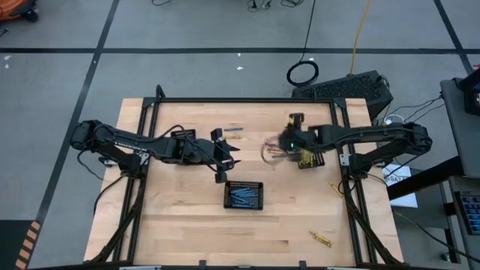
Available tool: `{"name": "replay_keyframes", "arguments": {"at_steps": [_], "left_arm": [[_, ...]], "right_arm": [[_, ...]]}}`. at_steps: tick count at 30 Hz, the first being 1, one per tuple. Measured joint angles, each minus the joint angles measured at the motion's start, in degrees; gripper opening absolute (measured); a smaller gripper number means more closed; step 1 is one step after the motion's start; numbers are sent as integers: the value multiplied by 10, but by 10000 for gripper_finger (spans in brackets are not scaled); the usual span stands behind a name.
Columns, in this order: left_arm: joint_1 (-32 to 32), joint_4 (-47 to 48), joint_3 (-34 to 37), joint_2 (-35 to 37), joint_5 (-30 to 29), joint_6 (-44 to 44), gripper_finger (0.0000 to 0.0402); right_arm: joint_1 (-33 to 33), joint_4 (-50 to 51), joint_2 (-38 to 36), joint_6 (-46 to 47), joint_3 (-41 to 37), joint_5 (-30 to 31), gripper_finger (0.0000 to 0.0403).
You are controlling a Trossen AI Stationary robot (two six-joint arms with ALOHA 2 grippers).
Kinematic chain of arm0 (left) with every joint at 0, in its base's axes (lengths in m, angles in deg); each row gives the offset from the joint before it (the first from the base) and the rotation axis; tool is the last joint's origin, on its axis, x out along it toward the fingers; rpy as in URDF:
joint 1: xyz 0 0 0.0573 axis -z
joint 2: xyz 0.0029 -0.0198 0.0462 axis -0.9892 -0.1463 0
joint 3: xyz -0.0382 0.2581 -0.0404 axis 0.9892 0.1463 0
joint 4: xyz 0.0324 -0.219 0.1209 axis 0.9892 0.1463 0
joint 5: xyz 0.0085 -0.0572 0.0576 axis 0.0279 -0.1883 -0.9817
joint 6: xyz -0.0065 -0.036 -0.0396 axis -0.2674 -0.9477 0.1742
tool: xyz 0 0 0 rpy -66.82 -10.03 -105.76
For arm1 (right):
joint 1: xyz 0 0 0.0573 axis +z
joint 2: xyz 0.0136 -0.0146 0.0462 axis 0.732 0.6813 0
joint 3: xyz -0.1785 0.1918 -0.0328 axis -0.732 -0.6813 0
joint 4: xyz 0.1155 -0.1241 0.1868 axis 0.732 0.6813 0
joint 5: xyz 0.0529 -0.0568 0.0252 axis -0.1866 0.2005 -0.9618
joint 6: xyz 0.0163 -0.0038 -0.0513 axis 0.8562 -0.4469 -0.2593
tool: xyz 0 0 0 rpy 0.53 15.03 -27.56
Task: Sort crayons
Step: Adjust the left black basket
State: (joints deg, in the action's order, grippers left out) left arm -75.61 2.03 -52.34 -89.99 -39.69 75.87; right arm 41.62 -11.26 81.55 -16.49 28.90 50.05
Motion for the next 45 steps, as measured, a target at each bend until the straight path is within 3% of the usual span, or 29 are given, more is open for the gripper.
{"name": "replay_keyframes", "arguments": {"at_steps": [3,5,7,9,14,19,26,37,41,45], "left_arm": [[7,51,0,0,-29,-18,180],[11,118,0,2,-38,-41,180],[13,202,0,7,-40,-81,180],[13,293,0,17,-44,-137,180],[23,503,6,17,-93,-250,180],[20,520,51,28,-46,-267,180],[3,503,107,54,-17,-215,180],[-56,387,170,57,65,-112,175],[-63,387,175,57,66,-113,140],[-63,395,175,57,90,-128,79]], "right_arm": [[-7,-140,-9,204,-2,-209,193],[3,-275,-8,259,-33,-332,193],[26,-403,1,264,-79,-384,192],[50,-541,14,263,-130,-365,190],[82,-846,83,266,-225,-232,180],[92,-1009,164,279,-242,-226,171],[98,-1053,219,295,-234,-245,171],[101,-1053,219,291,-231,-255,171],[101,-1053,219,291,-231,-255,171],[101,-1053,219,291,-231,-254,171]]}}
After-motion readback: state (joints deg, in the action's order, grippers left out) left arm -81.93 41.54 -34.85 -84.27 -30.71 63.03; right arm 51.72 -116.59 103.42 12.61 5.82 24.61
